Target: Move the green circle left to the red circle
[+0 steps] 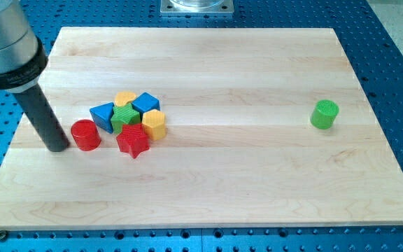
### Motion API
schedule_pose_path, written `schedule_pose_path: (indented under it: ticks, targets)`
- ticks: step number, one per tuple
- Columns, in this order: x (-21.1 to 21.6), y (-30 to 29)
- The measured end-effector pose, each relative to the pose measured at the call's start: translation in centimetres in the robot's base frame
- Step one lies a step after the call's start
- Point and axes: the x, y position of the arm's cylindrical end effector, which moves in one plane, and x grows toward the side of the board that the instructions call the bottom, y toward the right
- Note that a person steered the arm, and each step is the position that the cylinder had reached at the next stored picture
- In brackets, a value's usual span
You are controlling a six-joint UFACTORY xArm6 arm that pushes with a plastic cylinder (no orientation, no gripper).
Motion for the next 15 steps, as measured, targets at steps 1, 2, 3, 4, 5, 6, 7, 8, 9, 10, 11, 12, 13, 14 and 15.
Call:
schedule_pose_path:
  ticks: [1, 2, 3, 4, 5, 6, 7, 8, 9, 10, 11, 12, 13, 14, 15]
  targets:
    - [0.0, 2.8]
    - [0.0, 4.2]
    - [0.0, 4.6]
    - [1.2, 1.1]
    - [8.1, 3.2]
    - [10.0, 10.7]
    - [5.4, 20.4]
    - [4.8, 30.4]
    - [4.9, 39.5]
    - [0.4, 45.0]
    - [-2.6, 47.4]
    - [-5.6, 46.3]
    - [-4.9, 41.7]
    - [-1.7, 34.2]
    - [-1.3, 29.2]
